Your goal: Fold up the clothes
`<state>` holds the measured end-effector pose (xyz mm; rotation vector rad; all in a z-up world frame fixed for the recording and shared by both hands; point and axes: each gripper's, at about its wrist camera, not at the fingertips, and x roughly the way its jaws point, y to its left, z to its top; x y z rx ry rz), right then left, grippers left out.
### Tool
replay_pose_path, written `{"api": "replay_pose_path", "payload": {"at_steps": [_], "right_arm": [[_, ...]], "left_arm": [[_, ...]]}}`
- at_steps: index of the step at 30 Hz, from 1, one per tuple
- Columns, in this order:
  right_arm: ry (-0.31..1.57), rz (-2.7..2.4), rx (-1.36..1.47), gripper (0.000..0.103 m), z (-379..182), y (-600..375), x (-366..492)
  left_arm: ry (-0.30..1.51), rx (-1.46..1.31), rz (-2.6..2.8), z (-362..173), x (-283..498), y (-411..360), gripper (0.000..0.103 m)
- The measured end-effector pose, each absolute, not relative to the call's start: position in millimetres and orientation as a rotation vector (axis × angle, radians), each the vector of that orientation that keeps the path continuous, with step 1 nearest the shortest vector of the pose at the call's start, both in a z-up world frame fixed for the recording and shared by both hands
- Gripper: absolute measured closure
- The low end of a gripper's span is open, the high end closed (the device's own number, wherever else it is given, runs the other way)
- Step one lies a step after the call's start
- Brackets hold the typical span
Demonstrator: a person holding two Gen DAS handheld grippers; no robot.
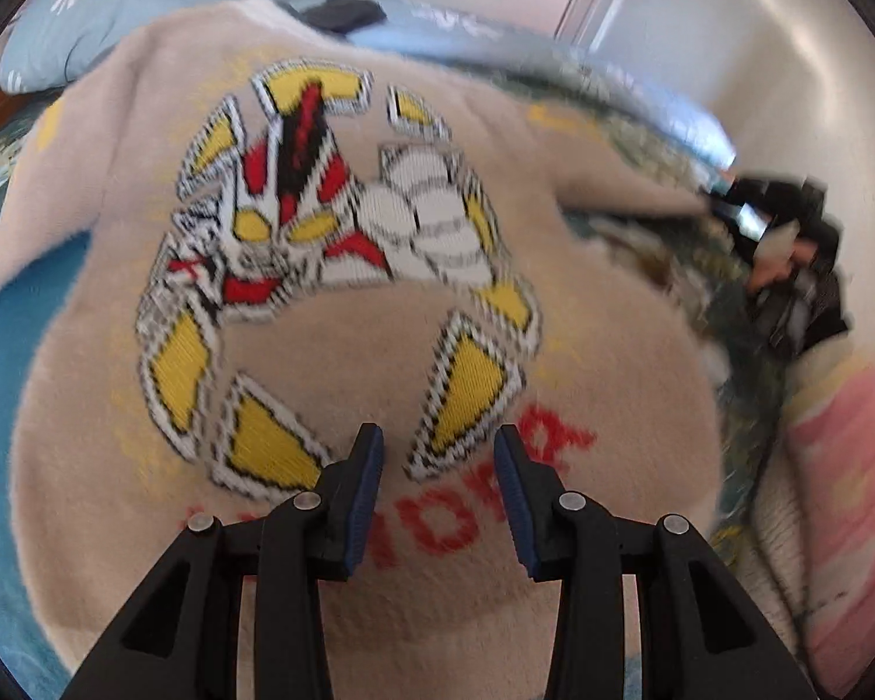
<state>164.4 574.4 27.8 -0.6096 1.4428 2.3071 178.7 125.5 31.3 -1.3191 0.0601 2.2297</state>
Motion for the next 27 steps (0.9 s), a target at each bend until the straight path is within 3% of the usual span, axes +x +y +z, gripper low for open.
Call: {"api": "replay_pose_path", "payload": {"at_steps": [3, 15, 20, 27], "right_arm": [[1.449, 2.309, -0.615, 0.092, 27, 574, 167], [1.447, 2.361, -0.608, 0.092, 33, 572, 163], [1.403, 2.426, -0.581, 0.092, 43, 565, 162], [1.291, 2.489, -0.527, 0.092, 57, 551, 166]], "left_arm": [[0.015, -1.281, 2.206, 41, 178, 132, 0.063], [0.218, -1.322, 2.070, 25, 187, 207, 0.063], [0.103, -1.285, 2.104, 45, 185, 175, 0.063], [-0.232, -1.240, 2.299, 60, 158, 79, 0.063]]}}
